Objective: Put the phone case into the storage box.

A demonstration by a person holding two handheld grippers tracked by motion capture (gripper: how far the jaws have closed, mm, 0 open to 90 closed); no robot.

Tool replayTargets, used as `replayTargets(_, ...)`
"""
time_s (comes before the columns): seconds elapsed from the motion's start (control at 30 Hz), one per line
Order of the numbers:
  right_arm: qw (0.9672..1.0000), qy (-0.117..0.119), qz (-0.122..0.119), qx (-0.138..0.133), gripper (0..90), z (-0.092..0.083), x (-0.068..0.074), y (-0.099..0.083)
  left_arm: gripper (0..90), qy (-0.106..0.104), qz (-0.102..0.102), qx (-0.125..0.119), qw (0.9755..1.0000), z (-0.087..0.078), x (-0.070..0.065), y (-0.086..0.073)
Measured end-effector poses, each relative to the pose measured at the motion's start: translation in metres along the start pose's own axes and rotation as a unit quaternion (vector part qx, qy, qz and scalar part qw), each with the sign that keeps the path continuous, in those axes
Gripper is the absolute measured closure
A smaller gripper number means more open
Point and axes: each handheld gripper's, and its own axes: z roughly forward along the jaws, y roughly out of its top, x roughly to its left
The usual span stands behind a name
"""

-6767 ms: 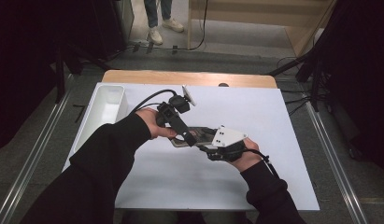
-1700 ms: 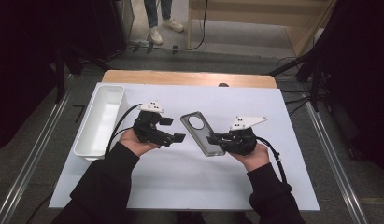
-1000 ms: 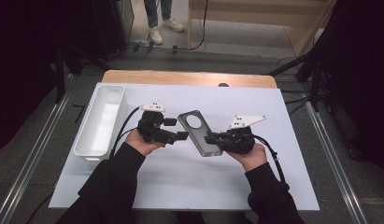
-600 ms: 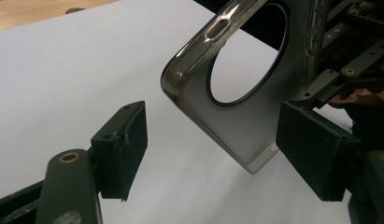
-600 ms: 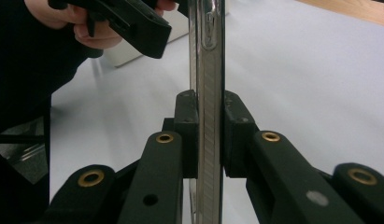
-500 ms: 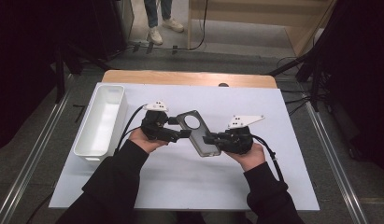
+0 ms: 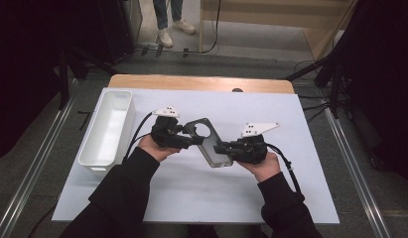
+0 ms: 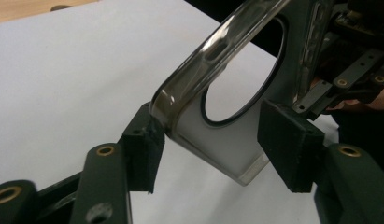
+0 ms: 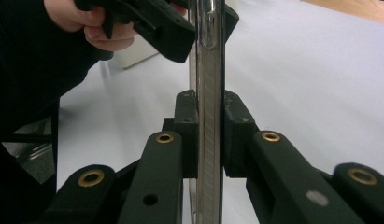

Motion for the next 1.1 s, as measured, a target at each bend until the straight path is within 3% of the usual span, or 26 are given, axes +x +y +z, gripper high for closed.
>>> replayTargets(0.37, 1.0, 0.005, 0.0, 0.002, 77.5, 0.0, -0.001, -0.001, 57.3, -0.007, -0.014, -0.004, 0.9999, -0.002, 0.002, 0.001)
replayTargets(0.6, 1.0, 0.003, 0.0, 0.007, 77.5, 0.001, -0.002, -0.001, 66.2, -0.022, -0.021, -0.007, 0.9995, -0.006, 0.005, 0.002)
replayTargets(0.93, 0.9999, -0.002, -0.005, 0.012, 77.3, 0.001, -0.004, -0.001, 75.4, -0.061, -0.048, -0.004, 0.997, -0.008, 0.011, 0.002)
replayTargets(1.1, 0.9998, -0.008, -0.003, 0.016, 77.2, 0.001, -0.005, -0.002, 79.7, -0.076, -0.05, -0.001, 0.9959, -0.01, 0.012, 0.002)
